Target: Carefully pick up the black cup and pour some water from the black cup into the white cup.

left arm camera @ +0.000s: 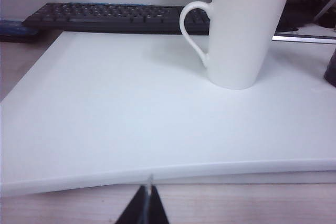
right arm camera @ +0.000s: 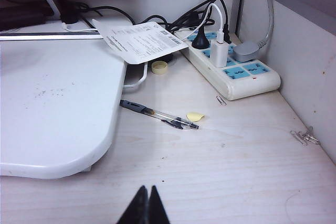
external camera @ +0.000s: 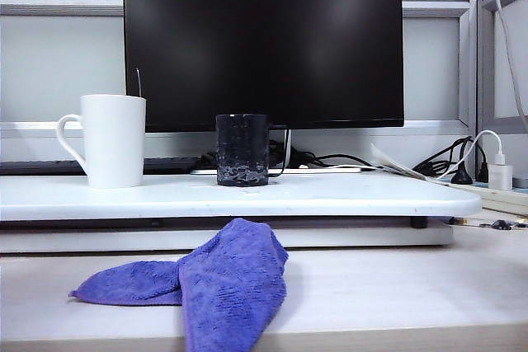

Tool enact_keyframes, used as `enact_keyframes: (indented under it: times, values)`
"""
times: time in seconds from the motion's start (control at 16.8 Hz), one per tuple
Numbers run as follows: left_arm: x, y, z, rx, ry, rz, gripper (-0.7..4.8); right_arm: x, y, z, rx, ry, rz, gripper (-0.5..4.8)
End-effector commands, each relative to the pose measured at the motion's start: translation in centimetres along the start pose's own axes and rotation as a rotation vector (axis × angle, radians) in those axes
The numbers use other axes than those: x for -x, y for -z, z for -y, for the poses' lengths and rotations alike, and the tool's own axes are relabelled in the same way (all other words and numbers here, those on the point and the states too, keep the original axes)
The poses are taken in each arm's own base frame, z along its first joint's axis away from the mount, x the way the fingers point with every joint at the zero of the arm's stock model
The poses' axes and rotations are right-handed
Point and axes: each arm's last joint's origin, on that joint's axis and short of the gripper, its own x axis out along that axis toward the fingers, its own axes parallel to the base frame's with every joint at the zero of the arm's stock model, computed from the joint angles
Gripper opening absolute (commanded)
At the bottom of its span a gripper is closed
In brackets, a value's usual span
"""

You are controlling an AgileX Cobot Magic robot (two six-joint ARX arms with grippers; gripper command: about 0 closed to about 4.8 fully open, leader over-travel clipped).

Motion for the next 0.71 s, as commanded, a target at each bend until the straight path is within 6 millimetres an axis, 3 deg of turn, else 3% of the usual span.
enact_keyframes:
  times: [0.06, 0.3, 0.42, 0.48, 0.53, 0.65, 0.71]
  values:
    - [0.0, -0.1, 0.0, -0.004, -0.004, 0.007, -0.06, -0.1, 0.1, 0.1, 0.003, 0.024, 0.009, -0.05]
    - [0.0, -0.1, 0.0, -0.004, -0.005, 0.009, -0.06, -0.1, 0.0, 0.1, 0.002, 0.023, 0.016, -0.05]
    - [0.1, -0.5, 0.0, -0.003, -0.003, 0.031, 0.00, 0.1, -1.0, 0.0, -0.004, 0.005, 0.107, -0.04]
    - [0.2, -0.9, 0.0, -0.002, -0.002, 0.050, 0.48, 0.3, -2.1, -0.1, -0.006, -0.014, 0.168, 0.03]
    - [0.4, -1.7, 0.1, -0.003, 0.001, 0.080, 1.79, 0.8, -3.5, -0.1, -0.009, -0.016, 0.225, 0.51]
    - [1.0, -3.7, 0.3, -0.002, 0.008, 0.185, 4.79, 2.0, -6.5, -0.1, -0.013, -0.013, 0.319, 2.33]
    - [1.5, -5.0, 0.4, 0.015, 0.019, 0.256, 4.79, 2.8, -8.3, -0.1, -0.005, -0.013, 0.372, 2.55]
